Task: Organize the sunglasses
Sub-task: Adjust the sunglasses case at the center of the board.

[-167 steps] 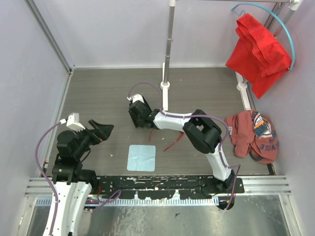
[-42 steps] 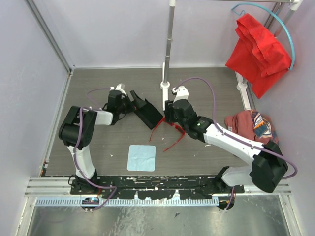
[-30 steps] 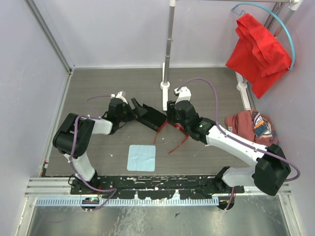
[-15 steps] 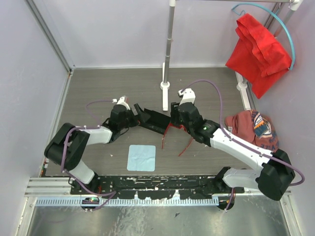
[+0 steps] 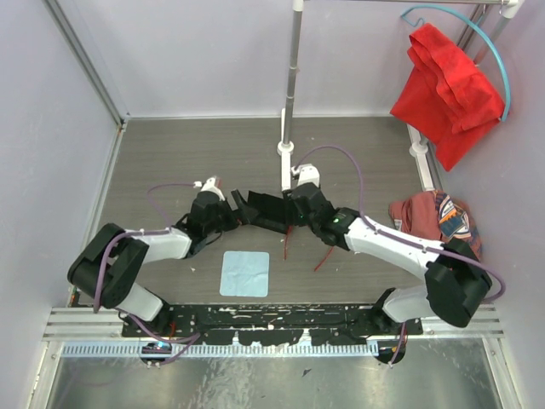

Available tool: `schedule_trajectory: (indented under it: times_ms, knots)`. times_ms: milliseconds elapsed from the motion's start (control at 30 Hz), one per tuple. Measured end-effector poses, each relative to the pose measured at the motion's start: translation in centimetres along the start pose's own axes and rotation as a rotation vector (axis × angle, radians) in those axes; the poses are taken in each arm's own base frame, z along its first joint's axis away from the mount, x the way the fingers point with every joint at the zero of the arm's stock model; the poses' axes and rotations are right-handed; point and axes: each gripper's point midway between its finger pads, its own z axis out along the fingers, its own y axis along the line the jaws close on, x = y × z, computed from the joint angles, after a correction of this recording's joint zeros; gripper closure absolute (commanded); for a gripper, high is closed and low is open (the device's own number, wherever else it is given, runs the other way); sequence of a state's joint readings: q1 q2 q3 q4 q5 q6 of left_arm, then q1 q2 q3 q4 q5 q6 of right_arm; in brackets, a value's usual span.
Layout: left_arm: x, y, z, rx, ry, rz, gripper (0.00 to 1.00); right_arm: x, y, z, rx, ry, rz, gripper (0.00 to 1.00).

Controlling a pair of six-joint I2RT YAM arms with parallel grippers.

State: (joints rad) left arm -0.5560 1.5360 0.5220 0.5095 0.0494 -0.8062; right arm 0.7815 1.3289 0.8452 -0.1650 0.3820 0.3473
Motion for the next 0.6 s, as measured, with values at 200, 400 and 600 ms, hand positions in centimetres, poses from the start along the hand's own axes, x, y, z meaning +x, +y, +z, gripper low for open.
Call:
schedule_trajectory:
  times_ms: [200,400,600]
  knots:
    - [-1.0,-0.5,-2.7,0.010,-0.059,-0.010,0.02,3.9,4.5,0.4,-0.081,0.083,-0.091,0.40]
    - [-4.2,-2.4,-8.5,0.067,-0.206,-0.015,0.02,7.2,8.4,1.2,-0.141,0.138,-0.159,0.40]
    - [-7.4,-3.8,-15.9,0.125,-0.389,-0.018,0.02,8.9,9.2,2.4,-0.134,0.172,-0.159,0.40]
